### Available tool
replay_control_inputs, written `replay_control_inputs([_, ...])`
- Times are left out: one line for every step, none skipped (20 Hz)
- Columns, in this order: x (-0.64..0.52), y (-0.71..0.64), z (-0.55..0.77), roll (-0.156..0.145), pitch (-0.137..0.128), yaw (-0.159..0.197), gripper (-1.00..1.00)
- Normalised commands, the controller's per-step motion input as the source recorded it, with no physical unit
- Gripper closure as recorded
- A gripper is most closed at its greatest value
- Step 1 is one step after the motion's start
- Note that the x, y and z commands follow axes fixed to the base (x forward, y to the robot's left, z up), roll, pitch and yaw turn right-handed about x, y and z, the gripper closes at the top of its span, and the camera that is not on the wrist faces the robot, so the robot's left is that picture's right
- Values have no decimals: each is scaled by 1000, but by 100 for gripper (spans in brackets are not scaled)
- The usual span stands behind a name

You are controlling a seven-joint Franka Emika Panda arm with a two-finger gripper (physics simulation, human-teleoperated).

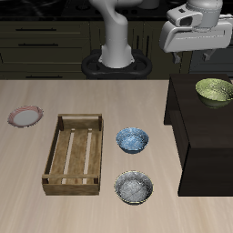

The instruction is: Place the green bowl on the plate

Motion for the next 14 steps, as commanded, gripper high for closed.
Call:
replay_control_inputs([189, 134, 13, 43, 5, -18, -100])
replay_control_inputs([167, 162, 102, -14, -29, 13, -100])
replay_control_inputs([182, 324, 10, 38, 61, -78, -100])
replay_control_inputs([168, 107, 141, -8, -18, 15, -100])
replay_control_inputs([187, 157, 98, -11, 3, -55, -100])
replay_control_inputs([196, 132, 55, -40, 16, -6, -100])
replay_control_inputs([430, 382, 35, -25, 2, -53, -100])
replay_control_inputs([-18, -26, 23, 0, 0, 0, -100])
replay_control_inputs([371, 219, -20, -47, 39, -73, -100])
replay_control_inputs([275, 107, -78, -42, 52, -26, -100])
replay_control_inputs([186, 121, -57, -39, 20, -21, -100])
replay_control_inputs([204, 65, -124, 14, 93, -69, -100])
replay_control_inputs([57, 58, -27, 4, -9, -20, -100])
replay_control_inputs([254, 33, -103, -97, -105, 24, -100])
